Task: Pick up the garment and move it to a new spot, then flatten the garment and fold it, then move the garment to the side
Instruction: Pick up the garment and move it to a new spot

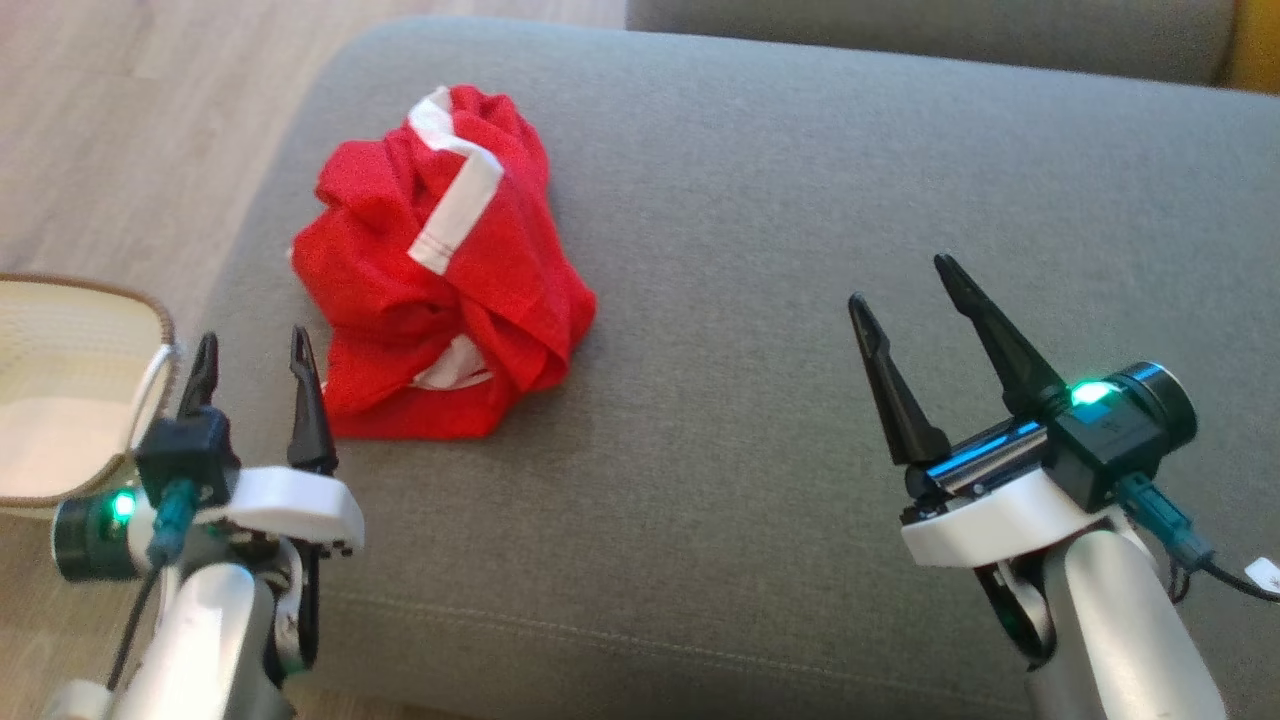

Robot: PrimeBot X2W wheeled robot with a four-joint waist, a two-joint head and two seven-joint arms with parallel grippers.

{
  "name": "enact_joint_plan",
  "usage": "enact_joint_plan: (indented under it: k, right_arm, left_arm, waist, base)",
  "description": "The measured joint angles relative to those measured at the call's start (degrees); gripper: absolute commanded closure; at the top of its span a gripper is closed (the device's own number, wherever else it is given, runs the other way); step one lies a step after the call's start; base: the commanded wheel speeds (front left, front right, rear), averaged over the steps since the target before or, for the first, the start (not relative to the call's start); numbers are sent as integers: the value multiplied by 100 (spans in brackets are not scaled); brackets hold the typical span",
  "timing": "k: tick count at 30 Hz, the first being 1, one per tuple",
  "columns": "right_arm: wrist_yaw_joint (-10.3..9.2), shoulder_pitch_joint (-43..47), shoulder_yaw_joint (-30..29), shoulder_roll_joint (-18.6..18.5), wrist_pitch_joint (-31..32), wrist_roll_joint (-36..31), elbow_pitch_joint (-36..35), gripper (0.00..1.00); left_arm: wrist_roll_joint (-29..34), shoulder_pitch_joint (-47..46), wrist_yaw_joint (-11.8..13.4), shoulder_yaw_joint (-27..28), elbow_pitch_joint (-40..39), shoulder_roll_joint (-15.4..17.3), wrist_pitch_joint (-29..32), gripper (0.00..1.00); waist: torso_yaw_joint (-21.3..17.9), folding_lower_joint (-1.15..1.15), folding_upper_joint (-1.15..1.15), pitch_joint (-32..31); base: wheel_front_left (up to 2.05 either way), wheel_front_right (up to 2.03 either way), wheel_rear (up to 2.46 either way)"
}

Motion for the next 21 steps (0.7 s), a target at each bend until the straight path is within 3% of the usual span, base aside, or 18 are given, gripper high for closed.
enact_joint_plan:
  k: [8,15,21]
  right_arm:
    - [0,-58,-286,-2,0,-164,-24,0]
    - [0,-402,-409,-5,-1,-187,-67,0]
    - [0,-454,-332,-8,-1,-183,-32,0]
  left_arm:
    - [-158,-717,-380,-2,171,154,375,0]
    - [-656,-1761,-1015,59,662,358,1225,0]
    - [-868,-2225,-1377,104,1336,581,1764,0]
  waist:
    - [-345,1,0,382]
    - [-742,2,0,792]
    - [-1082,1,0,997]
  base:
    - [0,0,0]
    - [0,0,0]
    - [0,0,0]
